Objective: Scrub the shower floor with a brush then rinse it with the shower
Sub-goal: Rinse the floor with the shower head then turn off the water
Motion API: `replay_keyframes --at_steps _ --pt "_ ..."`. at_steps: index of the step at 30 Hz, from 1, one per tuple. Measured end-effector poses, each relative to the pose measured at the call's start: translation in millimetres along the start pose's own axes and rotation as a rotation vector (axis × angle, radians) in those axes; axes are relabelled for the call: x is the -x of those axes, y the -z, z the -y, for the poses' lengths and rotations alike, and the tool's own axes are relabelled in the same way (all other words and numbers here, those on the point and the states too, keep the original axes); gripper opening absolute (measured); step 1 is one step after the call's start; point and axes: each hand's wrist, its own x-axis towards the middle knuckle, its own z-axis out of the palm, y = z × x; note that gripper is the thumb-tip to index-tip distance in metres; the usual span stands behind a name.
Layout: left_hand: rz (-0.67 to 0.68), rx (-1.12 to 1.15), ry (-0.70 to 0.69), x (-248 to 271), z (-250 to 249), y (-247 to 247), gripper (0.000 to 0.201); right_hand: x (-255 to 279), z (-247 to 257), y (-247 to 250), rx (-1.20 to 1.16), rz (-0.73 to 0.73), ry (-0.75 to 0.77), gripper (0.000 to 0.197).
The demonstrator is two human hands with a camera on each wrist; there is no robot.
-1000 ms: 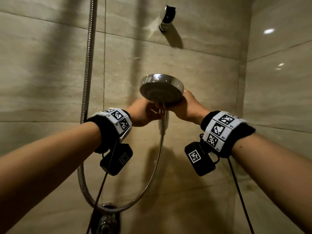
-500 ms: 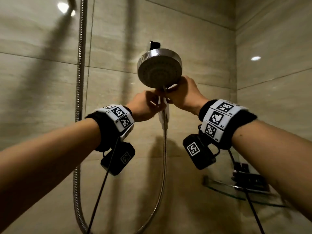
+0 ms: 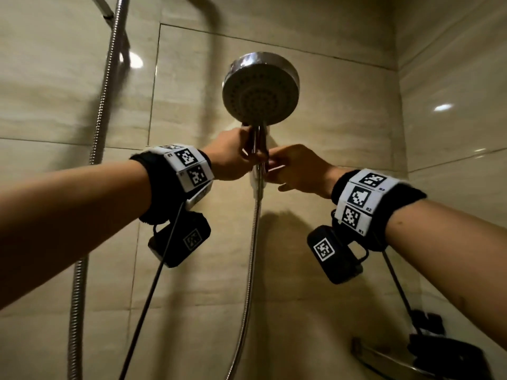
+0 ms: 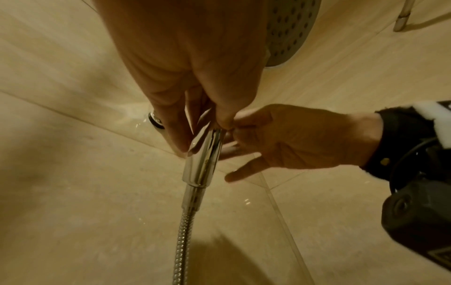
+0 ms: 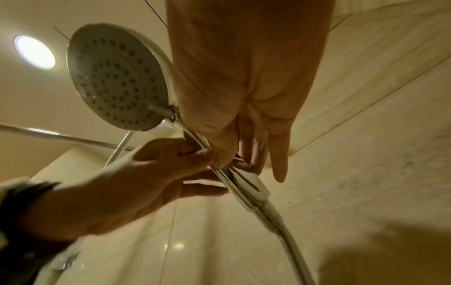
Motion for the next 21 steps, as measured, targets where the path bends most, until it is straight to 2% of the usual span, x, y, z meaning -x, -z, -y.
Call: replay_keyframes --at_steps 3,6,8,11,15,18,21 --pt "-0.016 -0.003 0.019 -12 -4 16 0.028 -15 2 -7 0.159 -0.03 0.033 0.034" --pt "-0.029 -0.011 0.032 -25 -11 29 0.03 -30 12 -2 0.277 -0.122 0.115 0.03" --pt "-0.057 0.013 0.044 -33 -15 33 0.032 -35 16 5 0.237 -0.178 0.129 0.027" --pt "-0.107 -0.01 0.048 -47 -25 37 0.033 -43 21 22 0.107 -0.224 0.127 0.041" --pt "-0.087 0.011 0.081 -59 -35 41 0.038 -55 26 38 0.176 -0.272 0.137 0.037" --pt "-0.058 -0.035 0.123 -62 -26 41 0.058 -60 28 46 0.212 -0.312 0.131 0.037" --pt "0.007 0.048 0.158 -64 -12 40 0.095 -69 34 47 0.197 -0.362 0.16 0.032"
